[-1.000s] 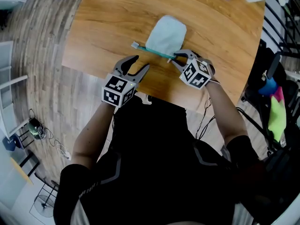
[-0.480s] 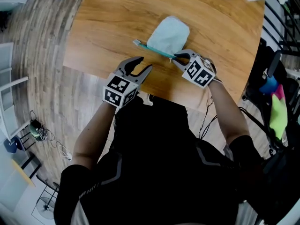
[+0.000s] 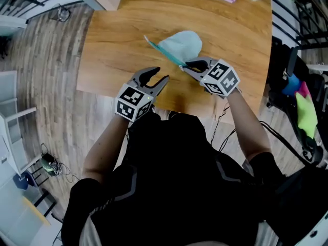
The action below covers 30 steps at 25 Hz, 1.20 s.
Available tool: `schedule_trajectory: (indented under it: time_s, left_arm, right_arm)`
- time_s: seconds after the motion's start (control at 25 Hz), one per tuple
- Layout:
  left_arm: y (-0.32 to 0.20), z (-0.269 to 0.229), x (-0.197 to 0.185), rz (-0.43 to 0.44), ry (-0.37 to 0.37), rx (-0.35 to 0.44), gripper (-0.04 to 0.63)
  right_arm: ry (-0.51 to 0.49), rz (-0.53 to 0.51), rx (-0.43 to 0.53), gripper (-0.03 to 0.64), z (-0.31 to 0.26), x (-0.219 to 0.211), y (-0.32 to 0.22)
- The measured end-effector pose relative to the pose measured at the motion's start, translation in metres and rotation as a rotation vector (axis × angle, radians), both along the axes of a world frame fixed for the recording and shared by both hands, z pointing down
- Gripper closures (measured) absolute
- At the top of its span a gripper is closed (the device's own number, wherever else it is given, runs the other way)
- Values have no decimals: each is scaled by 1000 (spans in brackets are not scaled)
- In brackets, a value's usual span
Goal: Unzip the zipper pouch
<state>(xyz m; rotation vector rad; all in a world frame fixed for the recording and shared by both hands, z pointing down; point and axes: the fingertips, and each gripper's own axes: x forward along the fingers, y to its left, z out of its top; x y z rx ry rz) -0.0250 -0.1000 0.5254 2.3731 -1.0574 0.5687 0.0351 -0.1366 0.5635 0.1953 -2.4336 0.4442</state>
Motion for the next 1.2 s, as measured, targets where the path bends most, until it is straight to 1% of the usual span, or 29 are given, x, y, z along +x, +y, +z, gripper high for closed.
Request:
schedule_trajectory:
  time_s: [0.16,0.24,0.4,0.52,0.64,0.72,0.8,0.88,1.04,1.08,1.2]
  left_arm:
    - [-9,-25,7,76,14,59,419]
    - [-14,-38,13,118,10,107,419]
    - [-18,-63,25,215,-31,233,419]
    - [-20,-81,26,255,-49,316,428]
    - [-18,-94,26,316,-59,373,428]
    - [-16,-99,27,354,-69,400,428]
    - [-14,-104,29,391,-99,438,428]
    - [-13,-108,31,426,-127,478,428]
    - [-12,-116,28,480,-122,520,436]
    - [-12,-117,27,500,-138,541,465]
    - [-8,-118,27,580,-188,592,471]
  right_arm:
    - [-41,76,-35,560,-36,-9,-5]
    - [-54,111,-54,560,-51,-13,-5]
    - [-99,193,-105,560,-81,-17,-5]
    - [-129,242,-132,560,-99,-21,-2]
    - [-155,295,-158,560,-111,-24,-1]
    - [-182,340,-199,560,-117,-24,-1]
    - [-221,370,-234,560,-125,-24,0]
    - [-252,385,-253,561,-132,-24,1]
    - [-265,391,-291,561,-139,-25,4]
    - [-261,385,-307,561,-139,-25,6]
    - [-251,360,-327,561,-140,-27,12]
